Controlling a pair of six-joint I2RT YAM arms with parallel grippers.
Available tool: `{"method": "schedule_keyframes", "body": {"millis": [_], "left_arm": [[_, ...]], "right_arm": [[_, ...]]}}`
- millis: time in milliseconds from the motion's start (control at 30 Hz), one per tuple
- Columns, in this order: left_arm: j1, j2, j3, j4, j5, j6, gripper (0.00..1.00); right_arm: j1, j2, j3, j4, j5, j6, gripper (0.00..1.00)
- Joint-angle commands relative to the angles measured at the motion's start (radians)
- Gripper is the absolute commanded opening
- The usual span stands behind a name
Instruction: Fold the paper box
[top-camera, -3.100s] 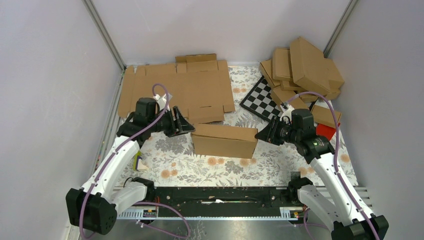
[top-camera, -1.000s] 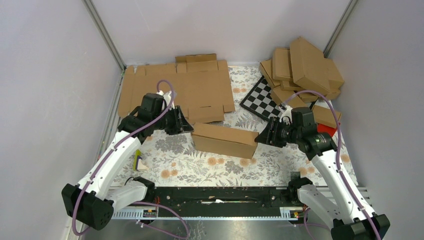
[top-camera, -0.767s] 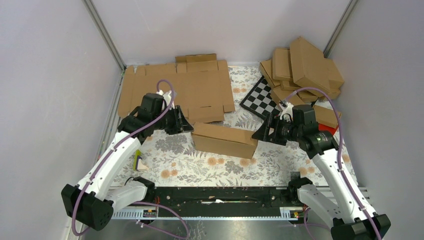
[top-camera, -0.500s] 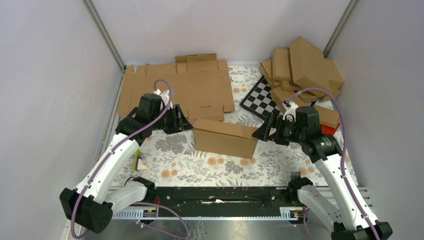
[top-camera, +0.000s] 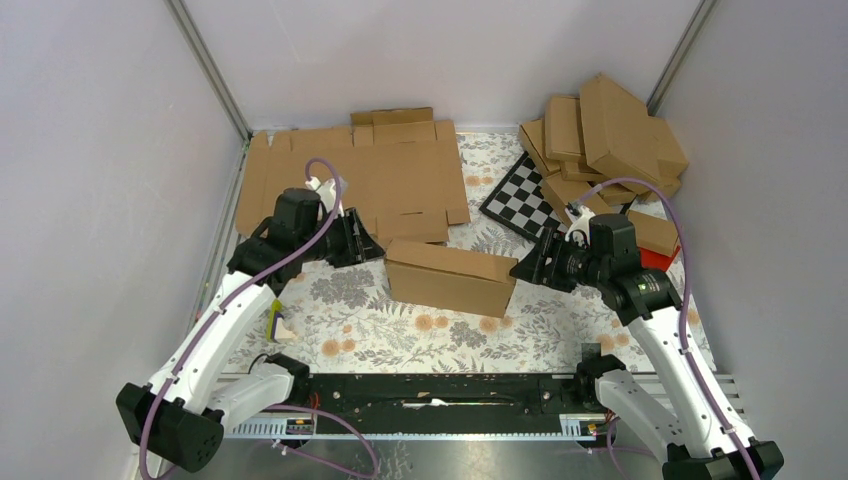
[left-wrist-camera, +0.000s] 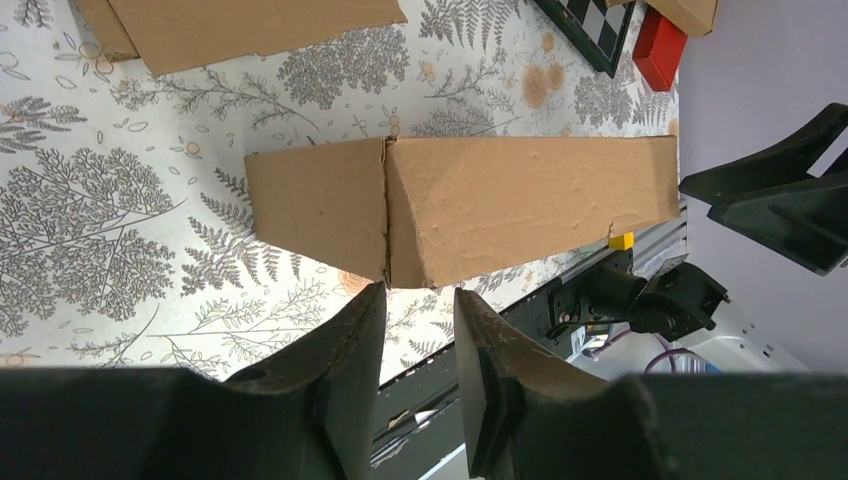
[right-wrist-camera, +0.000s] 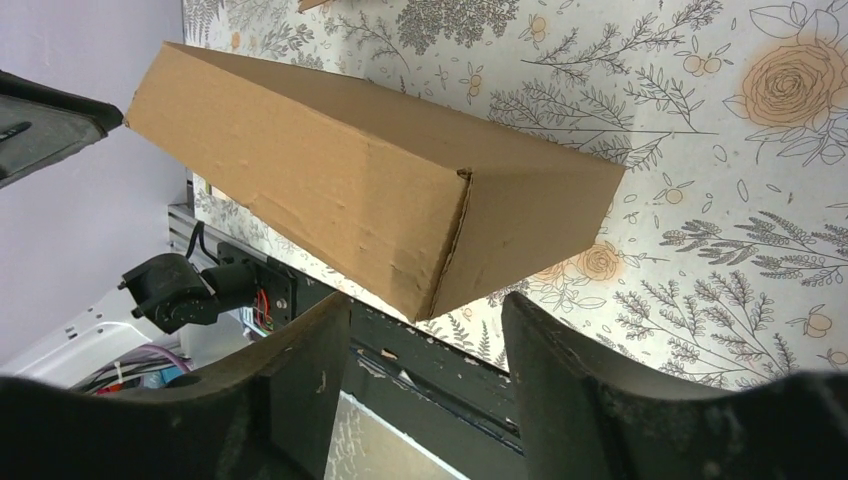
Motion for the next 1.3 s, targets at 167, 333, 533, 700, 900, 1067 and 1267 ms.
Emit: {"method": "schedule_keyframes", "body": {"millis": [167, 333, 533, 700, 900, 1067, 1267], "left_arm": [[0.005, 0.0, 0.0, 0.059, 0.025, 0.012, 0.34], [0.005, 0.017, 0.012, 0.062, 0.049, 0.015, 0.34], [0.005, 0.027, 0.009, 0.076, 0.063, 0.016, 0.33], [0.004, 0.043, 0.012, 0.079, 0.069, 0.022, 0.31], [0.005, 0.048, 0.011, 0.082, 0.067, 0.024, 0.31], [0.004, 0.046, 0.01, 0.083, 0.063, 0.026, 0.3], [0.005, 0.07, 0.026, 0.086, 0.077, 0.029, 0.29]], "right_arm": [[0.004, 0.0, 0.023, 0.017, 0.002, 0.035, 0.62], [0.004, 0.017, 0.033, 0.013, -0.002, 0.039, 0.53], [0.004, 0.03, 0.003, 0.018, -0.008, 0.046, 0.4], [0.004, 0.043, -0.004, 0.021, -0.01, 0.042, 0.38], [0.004, 0.055, -0.038, 0.033, -0.02, 0.037, 0.36], [0.004, 0.063, -0.065, 0.037, -0.011, 0.026, 0.26], [0.004, 0.069, -0.066, 0.037, -0.009, 0.022, 0.13]]}}
